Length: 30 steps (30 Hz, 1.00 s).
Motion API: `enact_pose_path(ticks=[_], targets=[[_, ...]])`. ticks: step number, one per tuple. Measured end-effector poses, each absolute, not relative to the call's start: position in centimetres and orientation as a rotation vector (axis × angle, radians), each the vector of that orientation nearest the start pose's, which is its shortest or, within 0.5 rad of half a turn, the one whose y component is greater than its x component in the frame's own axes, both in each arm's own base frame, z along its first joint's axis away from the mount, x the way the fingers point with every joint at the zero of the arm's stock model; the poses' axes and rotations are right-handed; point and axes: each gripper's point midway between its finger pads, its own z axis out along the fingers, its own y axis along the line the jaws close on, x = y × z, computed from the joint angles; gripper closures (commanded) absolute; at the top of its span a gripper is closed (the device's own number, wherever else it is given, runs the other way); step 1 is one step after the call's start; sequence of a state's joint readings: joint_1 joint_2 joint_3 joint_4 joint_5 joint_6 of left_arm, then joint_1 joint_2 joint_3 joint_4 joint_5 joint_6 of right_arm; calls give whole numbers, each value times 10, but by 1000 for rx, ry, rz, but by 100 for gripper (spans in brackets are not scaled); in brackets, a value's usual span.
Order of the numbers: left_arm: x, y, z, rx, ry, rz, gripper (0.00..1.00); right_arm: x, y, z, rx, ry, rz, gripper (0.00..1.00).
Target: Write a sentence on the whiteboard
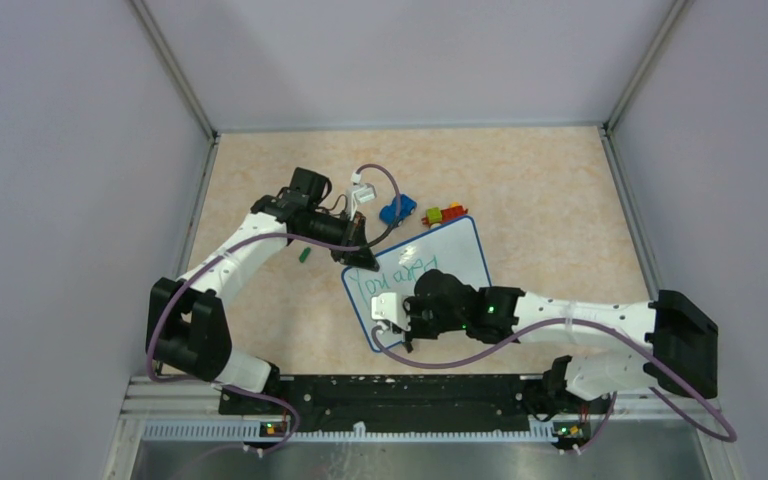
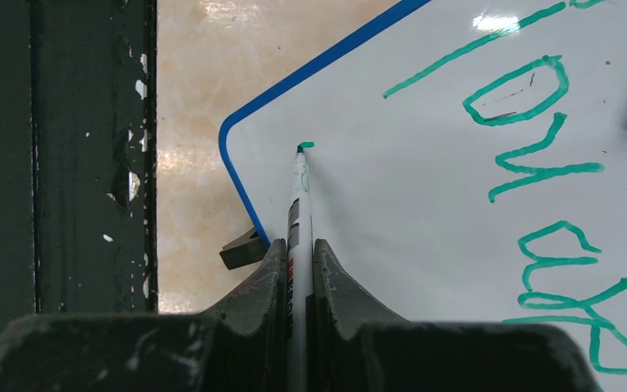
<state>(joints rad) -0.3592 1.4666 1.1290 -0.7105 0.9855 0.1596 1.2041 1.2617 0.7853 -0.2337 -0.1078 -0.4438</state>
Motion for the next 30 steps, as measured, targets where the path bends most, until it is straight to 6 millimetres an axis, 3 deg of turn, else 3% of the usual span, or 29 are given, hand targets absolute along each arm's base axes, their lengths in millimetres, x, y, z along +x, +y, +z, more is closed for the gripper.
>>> enact_pose_path(ticks=[13,30], targets=[[227,-238,177,949,2237,-1349,100,124,323,110,-1780,1541,494,100],[228,-238,177,949,2236,-1350,100,136,317,125,-1698,1556,467,100]])
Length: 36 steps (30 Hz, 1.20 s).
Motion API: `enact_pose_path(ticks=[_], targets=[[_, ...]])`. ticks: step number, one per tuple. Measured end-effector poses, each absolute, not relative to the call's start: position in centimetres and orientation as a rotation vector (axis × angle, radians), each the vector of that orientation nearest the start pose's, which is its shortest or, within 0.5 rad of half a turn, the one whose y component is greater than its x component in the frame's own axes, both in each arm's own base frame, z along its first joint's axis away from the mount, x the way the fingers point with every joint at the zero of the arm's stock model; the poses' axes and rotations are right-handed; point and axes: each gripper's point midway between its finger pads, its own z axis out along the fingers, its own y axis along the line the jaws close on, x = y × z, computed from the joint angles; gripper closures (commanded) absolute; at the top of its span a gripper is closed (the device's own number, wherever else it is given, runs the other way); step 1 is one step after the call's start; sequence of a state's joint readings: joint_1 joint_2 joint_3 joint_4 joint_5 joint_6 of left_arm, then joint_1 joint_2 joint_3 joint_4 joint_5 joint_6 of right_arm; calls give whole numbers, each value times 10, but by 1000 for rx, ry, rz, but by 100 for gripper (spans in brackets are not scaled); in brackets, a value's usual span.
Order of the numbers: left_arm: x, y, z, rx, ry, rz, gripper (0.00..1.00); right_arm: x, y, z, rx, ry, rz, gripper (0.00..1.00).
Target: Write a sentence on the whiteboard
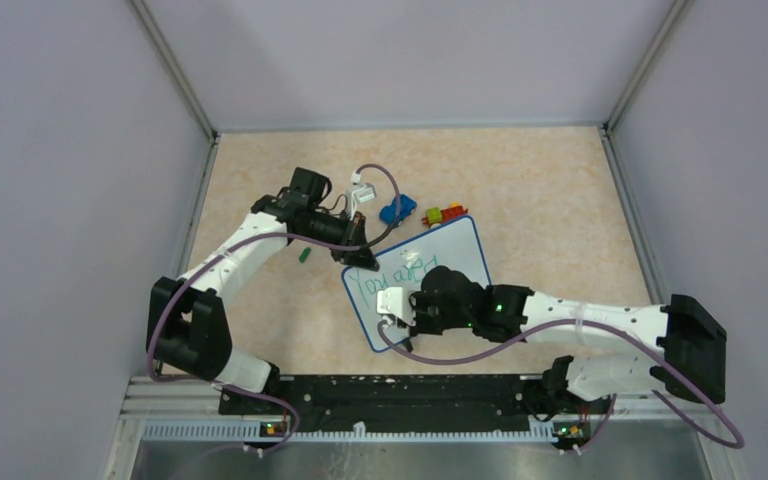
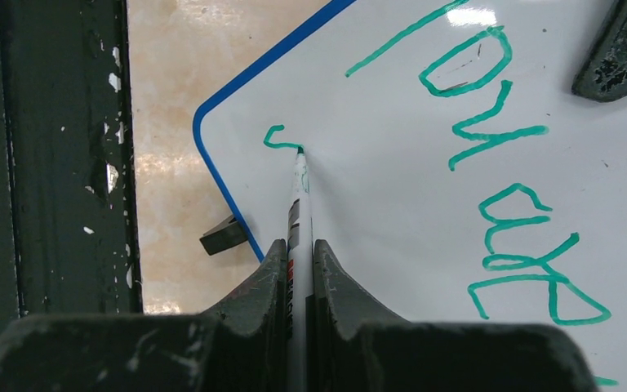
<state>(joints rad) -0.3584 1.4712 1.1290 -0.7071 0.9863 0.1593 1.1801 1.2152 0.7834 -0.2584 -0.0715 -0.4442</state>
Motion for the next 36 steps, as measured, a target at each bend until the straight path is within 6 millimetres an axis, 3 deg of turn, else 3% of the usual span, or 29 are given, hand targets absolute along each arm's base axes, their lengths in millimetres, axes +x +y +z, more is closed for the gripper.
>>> enact_pose_path(ticks=[13,36], targets=[[228,-238,176,945,2237,-1364,100,127,304,106,-1777,1590,457,100],[228,-239,177,943,2236,-1370,100,141,293,131,-1654,1597,454,100]])
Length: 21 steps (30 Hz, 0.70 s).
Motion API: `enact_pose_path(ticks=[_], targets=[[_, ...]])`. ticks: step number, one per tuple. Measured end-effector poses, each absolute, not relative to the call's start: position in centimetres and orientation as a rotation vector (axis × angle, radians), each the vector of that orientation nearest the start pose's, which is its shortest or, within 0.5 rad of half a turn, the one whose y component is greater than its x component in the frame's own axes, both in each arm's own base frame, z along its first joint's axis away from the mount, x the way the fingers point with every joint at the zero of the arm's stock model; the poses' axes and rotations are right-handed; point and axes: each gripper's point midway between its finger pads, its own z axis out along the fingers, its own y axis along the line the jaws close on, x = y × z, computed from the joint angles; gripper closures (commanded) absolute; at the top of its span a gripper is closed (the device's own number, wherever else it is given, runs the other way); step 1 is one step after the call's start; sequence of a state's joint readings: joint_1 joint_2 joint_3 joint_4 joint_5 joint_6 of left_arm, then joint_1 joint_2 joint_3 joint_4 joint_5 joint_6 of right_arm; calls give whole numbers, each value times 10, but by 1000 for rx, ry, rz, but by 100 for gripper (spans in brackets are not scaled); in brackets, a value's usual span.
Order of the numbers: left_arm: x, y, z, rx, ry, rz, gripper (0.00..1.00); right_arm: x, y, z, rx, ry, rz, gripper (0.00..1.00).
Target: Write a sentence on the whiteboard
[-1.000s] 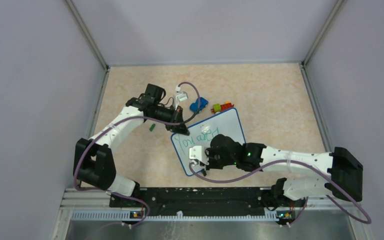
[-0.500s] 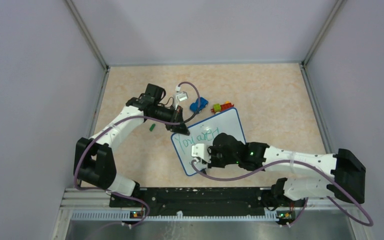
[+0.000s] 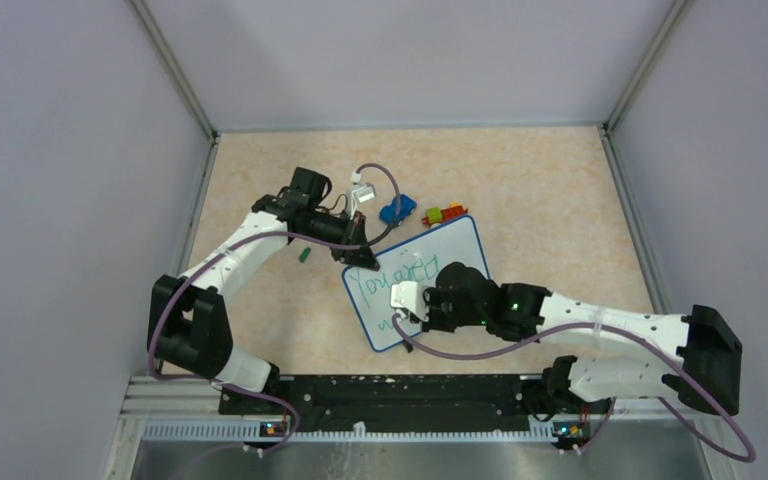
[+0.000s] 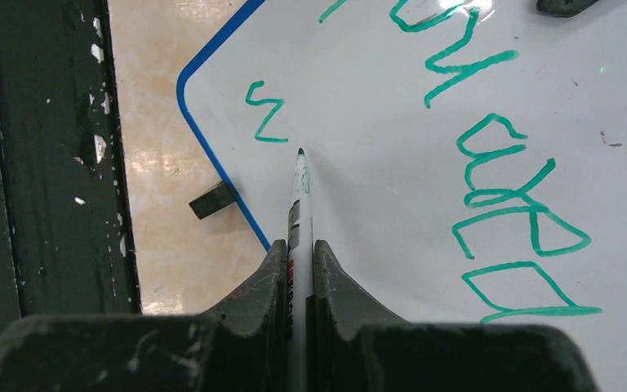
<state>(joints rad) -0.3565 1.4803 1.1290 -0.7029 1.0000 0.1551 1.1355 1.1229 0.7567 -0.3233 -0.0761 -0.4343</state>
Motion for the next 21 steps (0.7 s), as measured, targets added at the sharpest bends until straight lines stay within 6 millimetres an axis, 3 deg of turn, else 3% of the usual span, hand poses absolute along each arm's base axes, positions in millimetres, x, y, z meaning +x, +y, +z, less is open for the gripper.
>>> enact_pose_path(ticks=[21], targets=[[228,-239,177,942,2235,-1375,100,141,292,116,-1682,1631,443,100]])
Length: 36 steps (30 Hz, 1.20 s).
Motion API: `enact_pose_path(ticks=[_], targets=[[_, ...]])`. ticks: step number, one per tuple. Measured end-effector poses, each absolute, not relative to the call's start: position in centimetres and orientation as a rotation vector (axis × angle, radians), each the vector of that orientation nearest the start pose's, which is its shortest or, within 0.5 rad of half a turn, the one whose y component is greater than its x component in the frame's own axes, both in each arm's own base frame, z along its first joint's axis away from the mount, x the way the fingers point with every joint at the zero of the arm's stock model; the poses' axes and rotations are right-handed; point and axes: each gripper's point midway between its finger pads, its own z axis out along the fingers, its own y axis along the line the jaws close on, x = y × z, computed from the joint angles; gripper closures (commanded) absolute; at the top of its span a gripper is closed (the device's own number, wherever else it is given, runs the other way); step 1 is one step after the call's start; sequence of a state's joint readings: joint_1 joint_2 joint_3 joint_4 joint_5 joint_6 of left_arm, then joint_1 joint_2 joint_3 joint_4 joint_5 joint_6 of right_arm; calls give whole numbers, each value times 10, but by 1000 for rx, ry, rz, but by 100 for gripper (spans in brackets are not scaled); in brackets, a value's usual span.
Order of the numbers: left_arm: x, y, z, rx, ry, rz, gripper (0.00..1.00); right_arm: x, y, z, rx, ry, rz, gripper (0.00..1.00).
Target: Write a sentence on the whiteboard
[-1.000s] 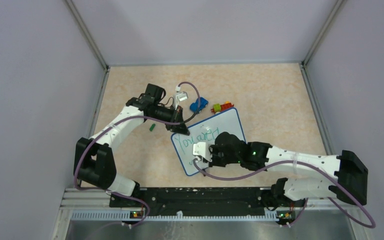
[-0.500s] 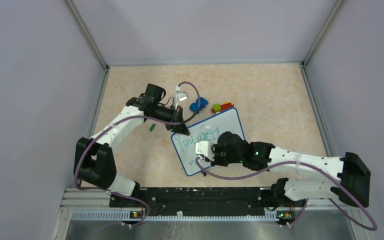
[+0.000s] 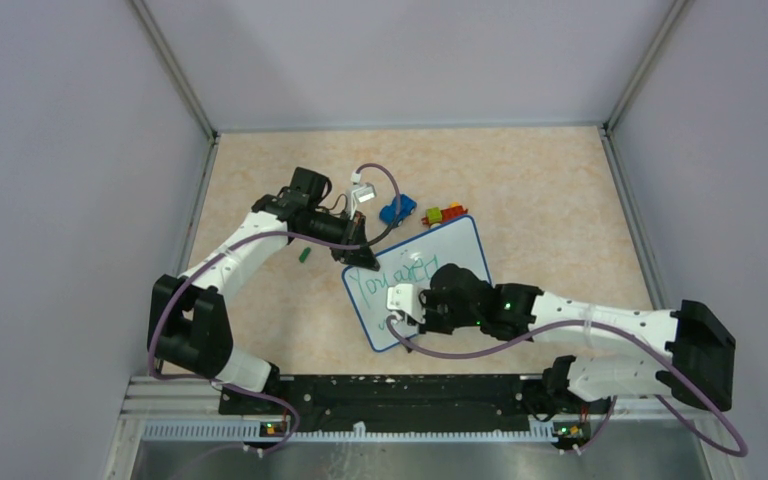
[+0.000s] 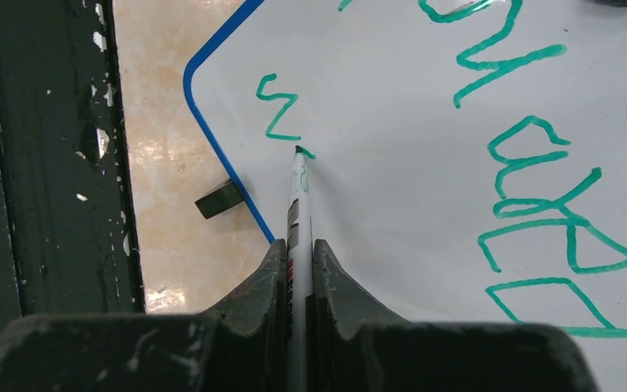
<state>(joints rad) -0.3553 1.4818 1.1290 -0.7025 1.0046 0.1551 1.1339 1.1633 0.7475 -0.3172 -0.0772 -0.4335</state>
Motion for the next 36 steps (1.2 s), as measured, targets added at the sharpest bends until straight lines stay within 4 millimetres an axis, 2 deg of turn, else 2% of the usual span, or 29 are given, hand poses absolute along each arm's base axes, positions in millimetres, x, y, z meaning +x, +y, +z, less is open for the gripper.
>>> enact_pose_path(ticks=[10,25,36], targets=[[228,-239,177,942,2235,-1375,100,134,296,107,-1728,1637,480,100],[228,-239,177,942,2234,-1375,100,139,284,111,-1712,1652,428,100],[228,-239,177,942,2234,-1375,100,140,284,111,-1698,1665,429,100]])
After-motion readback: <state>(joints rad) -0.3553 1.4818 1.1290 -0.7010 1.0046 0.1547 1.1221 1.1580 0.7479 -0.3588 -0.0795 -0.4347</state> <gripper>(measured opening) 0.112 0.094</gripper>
